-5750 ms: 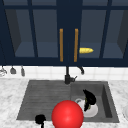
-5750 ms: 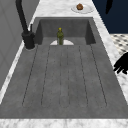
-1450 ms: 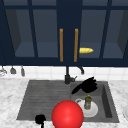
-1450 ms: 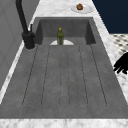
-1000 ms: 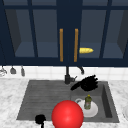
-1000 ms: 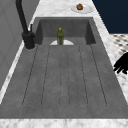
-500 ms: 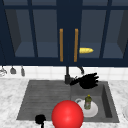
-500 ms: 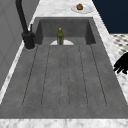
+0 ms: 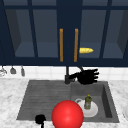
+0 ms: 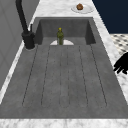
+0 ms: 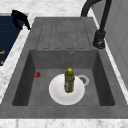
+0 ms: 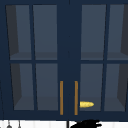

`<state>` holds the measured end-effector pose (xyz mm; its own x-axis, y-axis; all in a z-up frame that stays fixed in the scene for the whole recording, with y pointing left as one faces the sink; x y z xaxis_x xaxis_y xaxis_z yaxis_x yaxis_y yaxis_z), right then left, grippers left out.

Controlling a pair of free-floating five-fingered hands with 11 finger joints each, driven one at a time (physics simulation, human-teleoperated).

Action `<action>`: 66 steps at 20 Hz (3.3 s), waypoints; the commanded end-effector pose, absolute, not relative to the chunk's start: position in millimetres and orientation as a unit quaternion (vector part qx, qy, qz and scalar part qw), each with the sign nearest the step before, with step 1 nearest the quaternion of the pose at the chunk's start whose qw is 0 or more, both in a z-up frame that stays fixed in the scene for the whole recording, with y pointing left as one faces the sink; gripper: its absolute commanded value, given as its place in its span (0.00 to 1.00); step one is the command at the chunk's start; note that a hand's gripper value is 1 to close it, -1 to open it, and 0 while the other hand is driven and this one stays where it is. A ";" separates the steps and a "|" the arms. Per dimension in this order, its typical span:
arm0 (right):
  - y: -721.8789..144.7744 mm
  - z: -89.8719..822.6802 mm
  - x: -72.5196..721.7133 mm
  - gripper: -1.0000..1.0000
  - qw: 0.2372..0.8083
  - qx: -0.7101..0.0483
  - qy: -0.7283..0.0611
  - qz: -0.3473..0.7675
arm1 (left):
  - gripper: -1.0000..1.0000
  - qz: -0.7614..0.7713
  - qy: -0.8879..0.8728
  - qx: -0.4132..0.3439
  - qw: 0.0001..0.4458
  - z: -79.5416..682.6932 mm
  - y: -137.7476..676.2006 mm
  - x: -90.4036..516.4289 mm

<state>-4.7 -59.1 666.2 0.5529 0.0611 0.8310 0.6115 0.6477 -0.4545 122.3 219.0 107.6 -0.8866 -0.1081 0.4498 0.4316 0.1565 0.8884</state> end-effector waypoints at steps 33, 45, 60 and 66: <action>21.7 698.8 158.0 0.00 0.733 -0.388 -0.433 -0.353 | 0.50 -0.640 -0.731 -0.111 0.211 107.6 219.0 122.3; -4.0 717.8 198.8 0.00 0.731 -0.359 -0.453 -0.363 | 0.50 -0.640 -0.731 -0.111 0.211 107.6 219.0 122.3; -20.9 693.8 257.5 0.00 0.727 -0.376 -0.448 -0.360 | 0.50 -0.640 -0.731 -0.111 0.211 107.6 219.0 122.3; -17.8 665.5 304.5 0.00 0.709 -0.396 -0.459 -0.361 | 0.50 -0.640 -0.731 -0.111 0.211 107.6 219.0 122.3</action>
<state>280.9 -20.9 679.5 0.3514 -0.1717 0.9204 0.8667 0.4315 -0.2504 122.3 219.0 107.6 -0.8866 -0.1081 0.4498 0.4316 0.1565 0.8884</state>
